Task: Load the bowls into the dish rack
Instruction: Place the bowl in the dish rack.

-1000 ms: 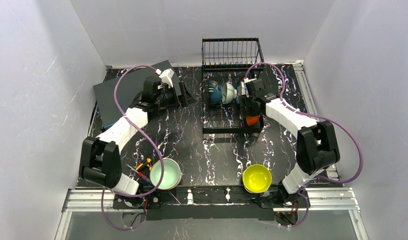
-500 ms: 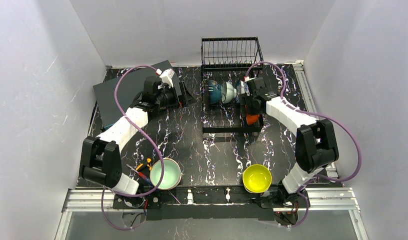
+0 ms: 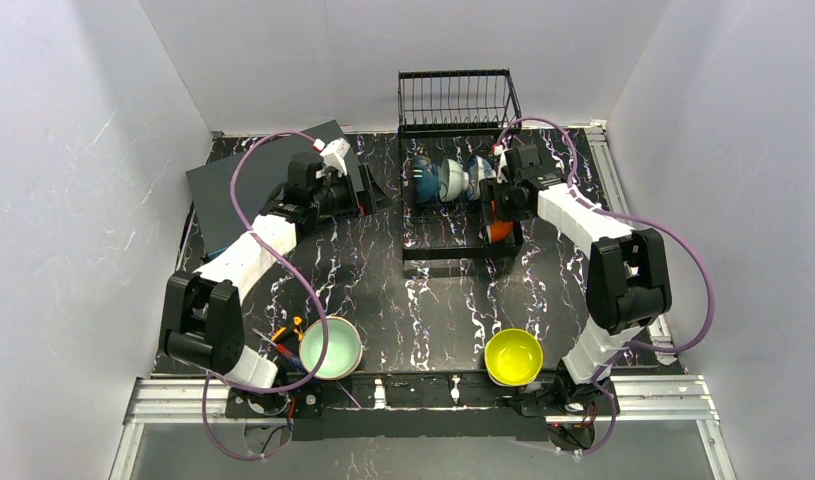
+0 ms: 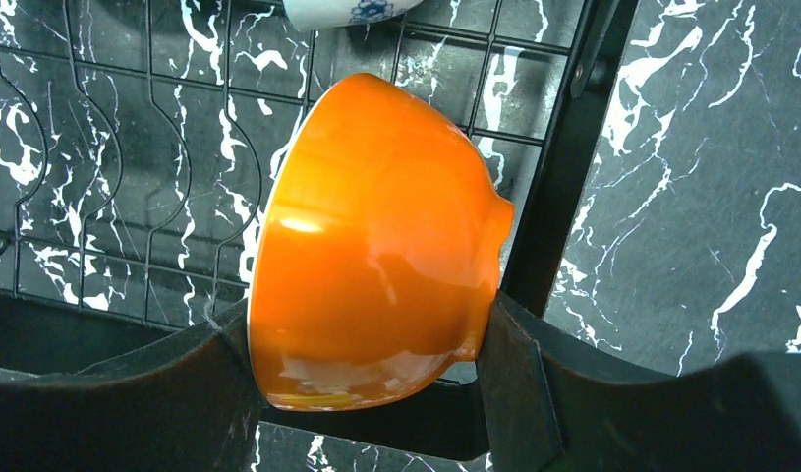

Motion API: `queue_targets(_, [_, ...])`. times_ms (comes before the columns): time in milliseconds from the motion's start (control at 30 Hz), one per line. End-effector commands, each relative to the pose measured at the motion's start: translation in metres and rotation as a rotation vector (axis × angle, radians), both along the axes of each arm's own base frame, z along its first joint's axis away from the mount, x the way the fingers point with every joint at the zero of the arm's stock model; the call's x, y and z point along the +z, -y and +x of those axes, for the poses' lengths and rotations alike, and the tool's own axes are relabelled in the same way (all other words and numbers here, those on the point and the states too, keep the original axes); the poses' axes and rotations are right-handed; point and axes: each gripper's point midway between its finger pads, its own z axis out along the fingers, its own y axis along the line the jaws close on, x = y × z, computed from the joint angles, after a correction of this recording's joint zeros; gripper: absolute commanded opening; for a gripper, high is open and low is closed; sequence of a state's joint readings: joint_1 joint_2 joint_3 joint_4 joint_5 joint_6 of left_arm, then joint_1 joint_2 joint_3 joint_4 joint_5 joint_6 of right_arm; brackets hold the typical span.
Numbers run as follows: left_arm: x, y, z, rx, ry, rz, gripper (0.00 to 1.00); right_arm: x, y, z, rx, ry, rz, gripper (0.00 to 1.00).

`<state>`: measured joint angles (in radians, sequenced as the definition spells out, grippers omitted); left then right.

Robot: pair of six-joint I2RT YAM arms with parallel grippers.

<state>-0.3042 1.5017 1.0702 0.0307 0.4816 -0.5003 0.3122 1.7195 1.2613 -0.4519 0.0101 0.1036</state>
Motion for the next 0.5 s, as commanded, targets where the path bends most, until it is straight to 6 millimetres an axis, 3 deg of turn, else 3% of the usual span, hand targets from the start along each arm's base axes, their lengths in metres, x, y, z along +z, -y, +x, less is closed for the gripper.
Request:
queue_targets(0, [0.008, 0.005, 0.001, -0.029, 0.015, -0.028, 0.97, -0.040, -0.022, -0.014, 0.116, -0.130, 0.051, 0.01])
queue_targets(333, [0.008, 0.007, 0.000, -0.038, 0.006, -0.039, 0.96, -0.043, -0.023, -0.012, 0.088, -0.161, 0.050, 0.02])
queue_targets(367, [0.008, 0.007, 0.000, -0.038, 0.006, -0.039, 0.96, -0.041, -0.020, -0.011, 0.075, -0.156, 0.041, 0.06])
queue_targets(467, [0.008, 0.008, -0.001, -0.042, 0.005, -0.045, 0.96, -0.035, -0.011, -0.007, 0.028, -0.130, -0.003, 0.34])
